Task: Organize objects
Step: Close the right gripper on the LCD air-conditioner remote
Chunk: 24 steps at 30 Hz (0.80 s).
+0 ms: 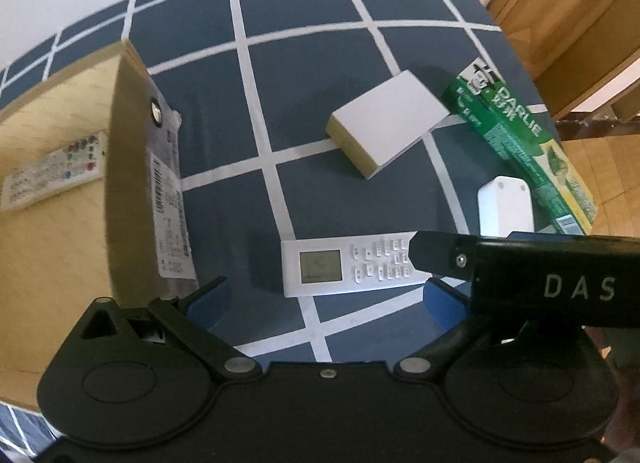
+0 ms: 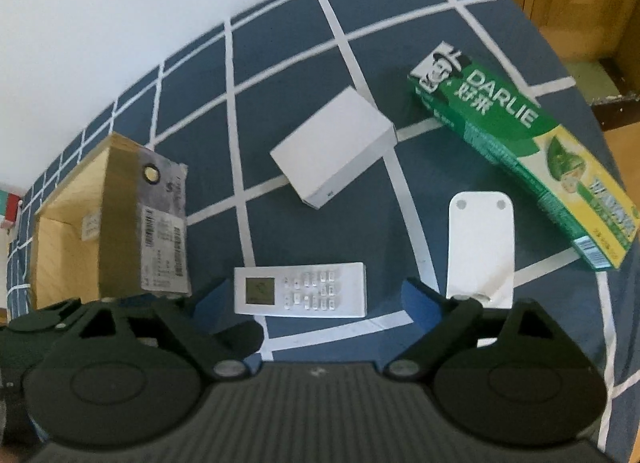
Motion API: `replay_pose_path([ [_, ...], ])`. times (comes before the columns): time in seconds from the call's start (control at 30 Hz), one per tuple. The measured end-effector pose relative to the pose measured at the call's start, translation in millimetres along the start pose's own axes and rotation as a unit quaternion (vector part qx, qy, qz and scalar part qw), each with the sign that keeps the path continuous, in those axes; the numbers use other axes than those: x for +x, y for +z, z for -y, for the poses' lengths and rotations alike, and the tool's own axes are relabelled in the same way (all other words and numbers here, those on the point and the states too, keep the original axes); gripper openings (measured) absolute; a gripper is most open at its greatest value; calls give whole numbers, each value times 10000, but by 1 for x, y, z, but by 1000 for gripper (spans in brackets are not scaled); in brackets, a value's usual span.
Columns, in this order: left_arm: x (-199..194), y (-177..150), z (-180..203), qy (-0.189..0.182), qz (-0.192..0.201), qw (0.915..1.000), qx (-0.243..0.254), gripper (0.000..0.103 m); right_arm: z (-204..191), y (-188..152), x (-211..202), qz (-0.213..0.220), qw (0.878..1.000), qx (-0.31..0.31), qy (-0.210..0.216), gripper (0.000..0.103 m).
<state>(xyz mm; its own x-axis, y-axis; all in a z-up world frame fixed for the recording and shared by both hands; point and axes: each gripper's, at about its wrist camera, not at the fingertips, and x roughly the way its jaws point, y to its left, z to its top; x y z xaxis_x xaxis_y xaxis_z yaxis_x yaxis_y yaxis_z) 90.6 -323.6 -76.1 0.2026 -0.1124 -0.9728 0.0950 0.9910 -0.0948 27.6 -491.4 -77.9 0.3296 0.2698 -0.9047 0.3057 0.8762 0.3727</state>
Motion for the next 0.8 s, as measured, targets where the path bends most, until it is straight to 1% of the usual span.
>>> replay_pose_path([
  [0.1,11,2,-3,-77,-115,9999,-43,100,2,2,13,-117,9999,27,-44,89],
  [0.17,18,2,-4,-113,-205,9997,-48,94,2,4,21,-197,9998,33,-77,89],
  [0.27,29,5,-9,-198,-333,9992,-130,90,2,6,34,-290,9994,35,-159,89],
  [0.37,36,7,-13,-281,-414,9985,-202,90,2,7,45,-383,9990,71,-217,89],
  [0.5,47,9,-18,-304,-485,9981,-213,90,4,8,57,-498,9983,142,-267,88],
  [0.7,60,9,-21,-421,-611,9970,-239,89,1,11,71,-642,9974,90,-315,80],
  [0.8,65,10,-21,-484,-657,9964,-221,85,-1,12,77,-718,9968,90,-340,74],
])
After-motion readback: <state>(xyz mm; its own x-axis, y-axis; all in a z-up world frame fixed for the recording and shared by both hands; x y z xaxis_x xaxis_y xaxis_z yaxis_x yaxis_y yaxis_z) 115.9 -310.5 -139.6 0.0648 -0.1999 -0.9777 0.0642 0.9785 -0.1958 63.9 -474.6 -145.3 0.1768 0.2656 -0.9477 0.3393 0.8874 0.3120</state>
